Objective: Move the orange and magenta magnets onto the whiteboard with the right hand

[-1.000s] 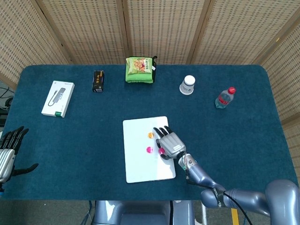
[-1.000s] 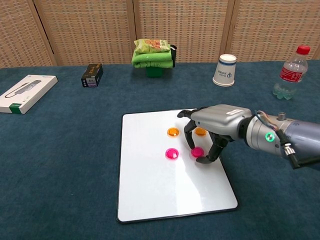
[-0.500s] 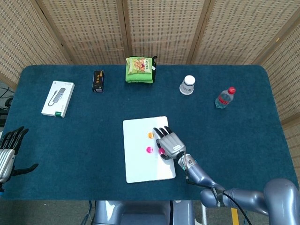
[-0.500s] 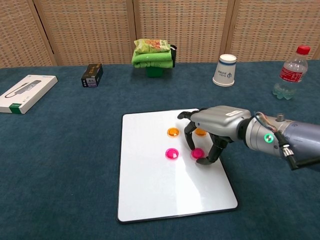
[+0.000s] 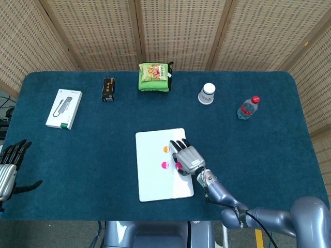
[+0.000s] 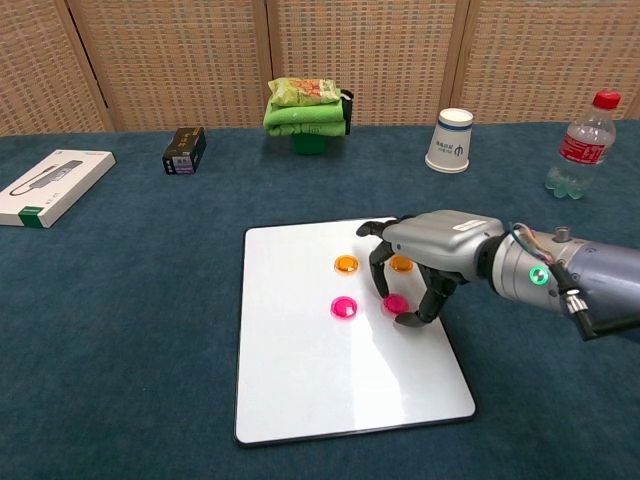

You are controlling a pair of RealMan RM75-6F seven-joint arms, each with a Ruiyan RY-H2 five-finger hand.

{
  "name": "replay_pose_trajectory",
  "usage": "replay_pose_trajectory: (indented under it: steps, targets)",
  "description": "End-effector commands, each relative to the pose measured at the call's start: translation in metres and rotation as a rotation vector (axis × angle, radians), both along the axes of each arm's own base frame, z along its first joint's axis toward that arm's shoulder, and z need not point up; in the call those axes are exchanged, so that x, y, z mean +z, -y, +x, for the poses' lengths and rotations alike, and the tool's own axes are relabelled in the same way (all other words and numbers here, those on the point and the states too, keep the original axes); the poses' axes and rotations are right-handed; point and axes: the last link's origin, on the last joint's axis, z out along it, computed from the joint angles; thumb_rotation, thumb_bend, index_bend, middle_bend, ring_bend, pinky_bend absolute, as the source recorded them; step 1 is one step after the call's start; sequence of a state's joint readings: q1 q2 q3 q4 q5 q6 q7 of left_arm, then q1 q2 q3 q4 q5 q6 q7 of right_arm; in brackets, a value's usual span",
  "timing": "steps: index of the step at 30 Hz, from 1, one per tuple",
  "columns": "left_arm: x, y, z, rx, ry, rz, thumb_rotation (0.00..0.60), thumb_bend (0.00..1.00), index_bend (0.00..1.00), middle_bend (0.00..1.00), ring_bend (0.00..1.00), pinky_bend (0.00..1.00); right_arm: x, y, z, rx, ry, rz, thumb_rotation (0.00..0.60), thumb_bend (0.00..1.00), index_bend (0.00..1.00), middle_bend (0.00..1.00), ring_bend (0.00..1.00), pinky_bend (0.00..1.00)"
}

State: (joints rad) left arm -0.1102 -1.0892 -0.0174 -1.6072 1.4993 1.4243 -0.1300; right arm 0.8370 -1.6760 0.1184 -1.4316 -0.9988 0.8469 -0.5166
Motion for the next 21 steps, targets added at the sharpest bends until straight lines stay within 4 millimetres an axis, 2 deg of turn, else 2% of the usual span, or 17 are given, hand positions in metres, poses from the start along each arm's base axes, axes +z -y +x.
replay_pose_trajectory:
  steps: [1,7,12,17,20,21]
  targets:
    - [0.000,0.000,0.000,0.000,0.000,0.000,0.600,0.00,0.00,0.00,0.00,0.00,0.000,0.000,0.000,0.000,0.000,-0.001,0.600,0.34,0.42,0.00,0.00,0.00]
    - [0.000,0.000,0.000,0.000,0.000,0.000,0.600,0.00,0.00,0.00,0.00,0.00,0.001,-0.002,0.003,0.009,0.008,-0.001,0.600,0.31,0.42,0.00,0.00,0.00]
    - [0.000,-0.001,0.000,0.002,0.001,-0.001,0.600,0.00,0.00,0.00,0.00,0.00,0.012,0.000,0.011,0.015,0.052,-0.023,0.600,0.31,0.42,0.00,0.00,0.00]
    - [0.000,-0.001,0.000,0.003,0.006,-0.003,0.600,0.00,0.00,0.00,0.00,0.00,0.046,0.000,0.016,0.036,0.108,-0.087,0.600,0.31,0.42,0.00,0.00,0.00]
    - [0.000,-0.001,0.000,0.003,0.010,-0.004,0.600,0.00,0.00,0.00,0.00,0.00,0.071,-0.001,0.007,0.044,0.127,-0.143,0.600,0.31,0.37,0.00,0.00,0.00]
    - [0.000,-0.001,0.000,0.003,0.013,-0.004,0.600,0.00,0.00,0.00,0.00,0.00,0.086,0.000,-0.004,0.036,0.126,-0.193,0.600,0.31,0.35,0.00,0.00,0.00]
